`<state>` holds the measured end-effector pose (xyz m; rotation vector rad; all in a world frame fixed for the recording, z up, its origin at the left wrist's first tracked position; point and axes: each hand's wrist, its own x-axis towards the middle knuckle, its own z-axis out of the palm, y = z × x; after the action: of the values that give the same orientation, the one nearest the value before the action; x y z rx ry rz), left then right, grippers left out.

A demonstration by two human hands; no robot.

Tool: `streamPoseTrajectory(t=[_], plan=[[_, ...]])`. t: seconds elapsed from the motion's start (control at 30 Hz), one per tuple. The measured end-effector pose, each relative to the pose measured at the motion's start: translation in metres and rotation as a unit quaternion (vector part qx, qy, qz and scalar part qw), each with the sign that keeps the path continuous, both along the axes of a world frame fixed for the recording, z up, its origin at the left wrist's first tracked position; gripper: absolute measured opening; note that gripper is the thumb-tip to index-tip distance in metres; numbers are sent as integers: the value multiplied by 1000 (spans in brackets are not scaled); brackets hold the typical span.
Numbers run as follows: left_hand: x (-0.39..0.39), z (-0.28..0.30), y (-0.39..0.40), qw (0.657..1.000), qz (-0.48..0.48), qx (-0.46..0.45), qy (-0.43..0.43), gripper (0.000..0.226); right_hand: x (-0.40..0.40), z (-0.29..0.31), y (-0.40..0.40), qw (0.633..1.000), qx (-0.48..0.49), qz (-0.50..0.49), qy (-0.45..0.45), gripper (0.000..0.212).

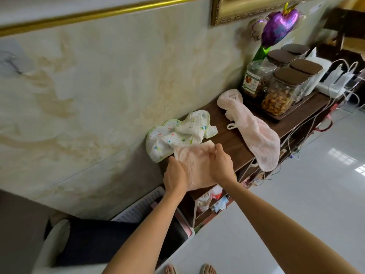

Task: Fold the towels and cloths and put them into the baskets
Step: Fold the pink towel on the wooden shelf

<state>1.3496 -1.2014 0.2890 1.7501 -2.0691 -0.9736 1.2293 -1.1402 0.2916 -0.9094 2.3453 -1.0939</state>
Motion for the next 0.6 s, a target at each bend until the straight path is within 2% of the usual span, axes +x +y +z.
streamPoseTrajectory(t=[0.13, 0.23, 0.33, 0.43, 0.53, 0.6], plan=[[2, -12, 7, 999, -34, -29, 2, 40, -2, -12, 8, 999, 17, 34, 20, 4], [0, -16, 12, 999, -29, -45, -11, 37, 0, -16, 12, 998, -1, 39, 49, 10], [-3, -17, 17, 996, -24, -65, -49, 34, 0, -23, 13, 980, 18, 70, 188, 12], [0, -18, 19, 990, -14, -111, -83, 37, -9, -38, 15, 937, 66, 137, 314, 38], [12, -31, 10, 945, -114, -294, -91, 52, -14, -40, 13, 912, 53, 196, 357, 41], [17, -43, 3, 904, -244, -336, -98, 48, -10, -42, 13, 910, 70, 245, 327, 46]])
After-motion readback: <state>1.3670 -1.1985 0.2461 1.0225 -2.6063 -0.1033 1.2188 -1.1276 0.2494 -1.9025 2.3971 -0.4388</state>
